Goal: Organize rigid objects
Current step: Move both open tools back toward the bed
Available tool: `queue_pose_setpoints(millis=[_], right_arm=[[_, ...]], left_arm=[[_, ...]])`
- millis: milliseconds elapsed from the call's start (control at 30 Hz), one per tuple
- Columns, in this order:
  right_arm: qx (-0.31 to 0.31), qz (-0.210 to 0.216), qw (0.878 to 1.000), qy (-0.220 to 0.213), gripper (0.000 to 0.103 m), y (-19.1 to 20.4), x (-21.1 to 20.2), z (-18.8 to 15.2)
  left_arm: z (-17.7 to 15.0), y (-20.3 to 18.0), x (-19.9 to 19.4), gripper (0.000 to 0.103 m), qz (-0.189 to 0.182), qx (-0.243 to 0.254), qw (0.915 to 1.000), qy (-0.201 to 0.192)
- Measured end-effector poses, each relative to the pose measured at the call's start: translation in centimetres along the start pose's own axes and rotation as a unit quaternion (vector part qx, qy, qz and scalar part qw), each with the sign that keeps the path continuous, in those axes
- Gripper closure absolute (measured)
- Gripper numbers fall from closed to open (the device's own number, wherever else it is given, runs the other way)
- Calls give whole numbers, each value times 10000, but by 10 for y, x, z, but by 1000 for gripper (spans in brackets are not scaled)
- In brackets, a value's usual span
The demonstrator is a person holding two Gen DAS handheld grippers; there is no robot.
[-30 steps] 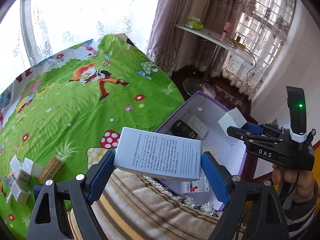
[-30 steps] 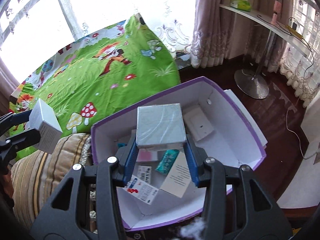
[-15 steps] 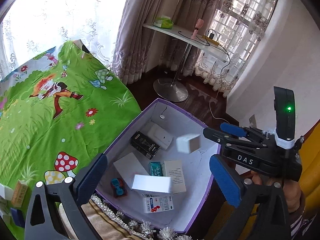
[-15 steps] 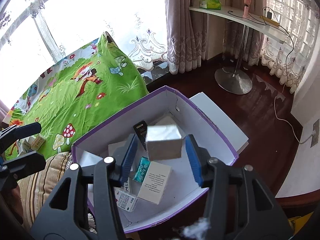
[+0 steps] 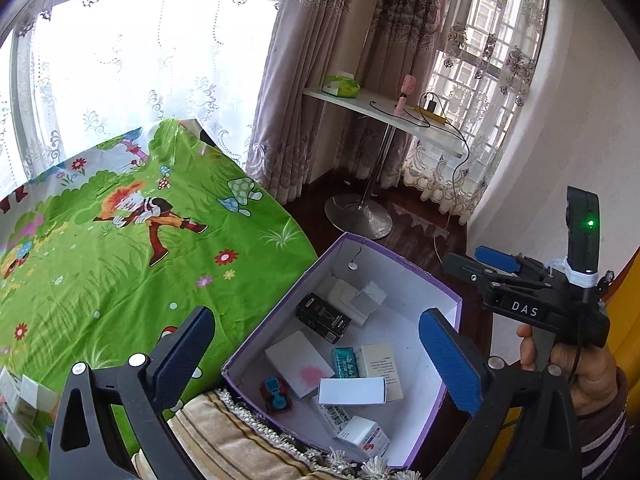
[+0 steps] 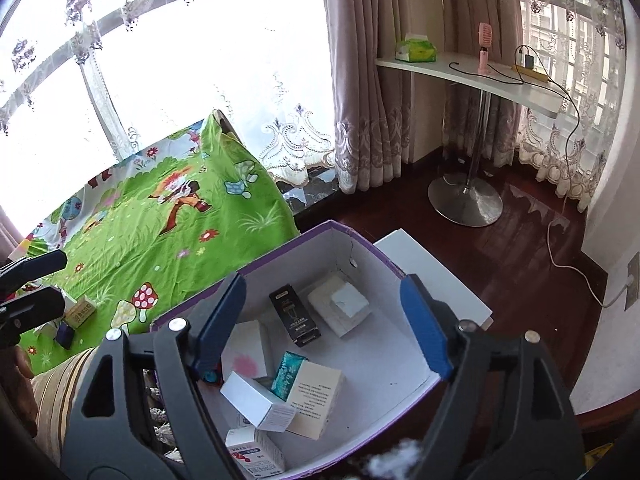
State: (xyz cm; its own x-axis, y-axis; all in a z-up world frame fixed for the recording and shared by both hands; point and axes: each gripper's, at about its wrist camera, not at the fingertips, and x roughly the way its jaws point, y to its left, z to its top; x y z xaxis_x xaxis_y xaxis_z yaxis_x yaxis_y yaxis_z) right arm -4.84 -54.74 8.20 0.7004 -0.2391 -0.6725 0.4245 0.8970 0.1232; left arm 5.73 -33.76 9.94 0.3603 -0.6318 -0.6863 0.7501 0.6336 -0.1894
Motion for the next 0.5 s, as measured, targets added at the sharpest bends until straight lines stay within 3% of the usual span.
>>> queue_pose_setpoints(millis=[167,500], right_arm=[[-45,312,9990,302,21,19,2,3],[-771,677,9942,328,21,91,-6,2]], left_arm=[[-9,24,-14,0,68,-249,9997,-37],[-30,73,-45,0,396,-631,9972,-109]])
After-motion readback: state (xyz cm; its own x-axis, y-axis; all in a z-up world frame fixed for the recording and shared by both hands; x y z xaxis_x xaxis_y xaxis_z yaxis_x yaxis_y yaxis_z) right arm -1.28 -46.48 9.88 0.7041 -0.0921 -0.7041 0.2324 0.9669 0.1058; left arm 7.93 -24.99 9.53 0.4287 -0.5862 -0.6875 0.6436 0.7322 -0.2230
